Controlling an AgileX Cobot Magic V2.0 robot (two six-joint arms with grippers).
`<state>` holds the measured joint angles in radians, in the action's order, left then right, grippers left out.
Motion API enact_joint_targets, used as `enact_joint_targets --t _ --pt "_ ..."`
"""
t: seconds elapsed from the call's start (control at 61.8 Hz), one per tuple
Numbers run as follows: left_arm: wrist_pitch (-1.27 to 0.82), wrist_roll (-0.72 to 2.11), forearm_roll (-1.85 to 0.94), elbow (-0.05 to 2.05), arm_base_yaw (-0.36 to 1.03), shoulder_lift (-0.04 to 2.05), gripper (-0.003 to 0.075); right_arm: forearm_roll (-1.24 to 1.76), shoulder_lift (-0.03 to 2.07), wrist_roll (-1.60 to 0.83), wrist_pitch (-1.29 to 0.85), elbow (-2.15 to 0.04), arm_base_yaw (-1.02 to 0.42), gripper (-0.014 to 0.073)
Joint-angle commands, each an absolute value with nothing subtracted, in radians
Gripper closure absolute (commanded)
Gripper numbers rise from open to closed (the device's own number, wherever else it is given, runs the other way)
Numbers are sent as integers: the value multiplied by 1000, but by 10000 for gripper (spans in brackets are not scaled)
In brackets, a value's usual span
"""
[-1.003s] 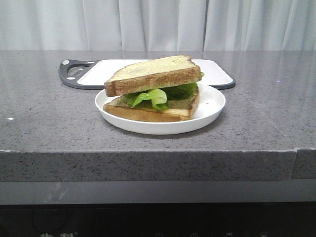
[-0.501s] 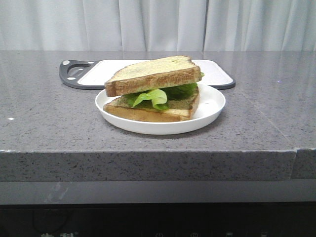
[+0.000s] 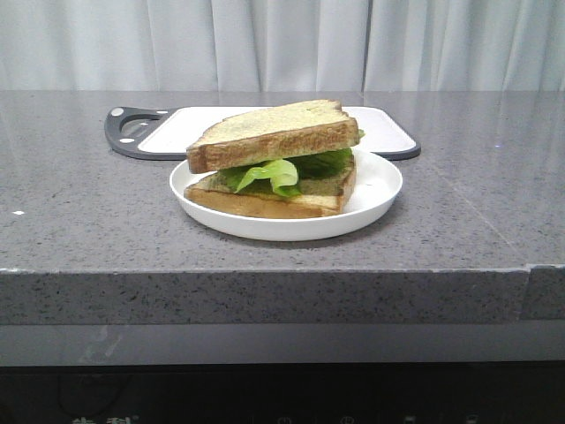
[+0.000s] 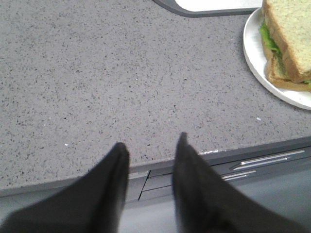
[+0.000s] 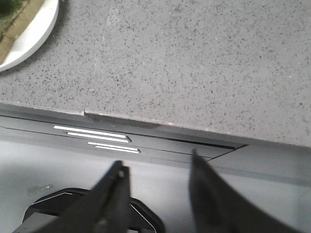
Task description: Left arm grabs bread, right arm adds lettuce
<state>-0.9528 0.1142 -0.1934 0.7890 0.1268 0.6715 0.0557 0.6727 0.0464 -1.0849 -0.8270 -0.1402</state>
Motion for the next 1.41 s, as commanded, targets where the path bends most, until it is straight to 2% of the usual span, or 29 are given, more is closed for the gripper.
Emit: enact_joint_targets --t 0.0,0.097,0.194,0.922,1.051,1.213,1.391 --pt "-865 106 -206 806 123 671 654 57 673 47 -1018 -851 -141 492" --pt "-854 106 -206 806 123 671 741 57 673 47 -1009 -851 -141 634" --pt "-831 106 -206 806 123 671 741 57 673 47 -996 -851 -141 718" --pt "-813 110 -225 794 131 621 741 86 673 48 -995 -851 -141 711" --pt "-660 140 -105 695 116 504 741 86 673 48 -995 -851 -141 711" --pt "-406 140 -104 494 61 312 741 86 673 48 -995 -851 -141 711" --pt "-272 140 -133 318 49 170 741 86 673 48 -995 -851 -141 711"
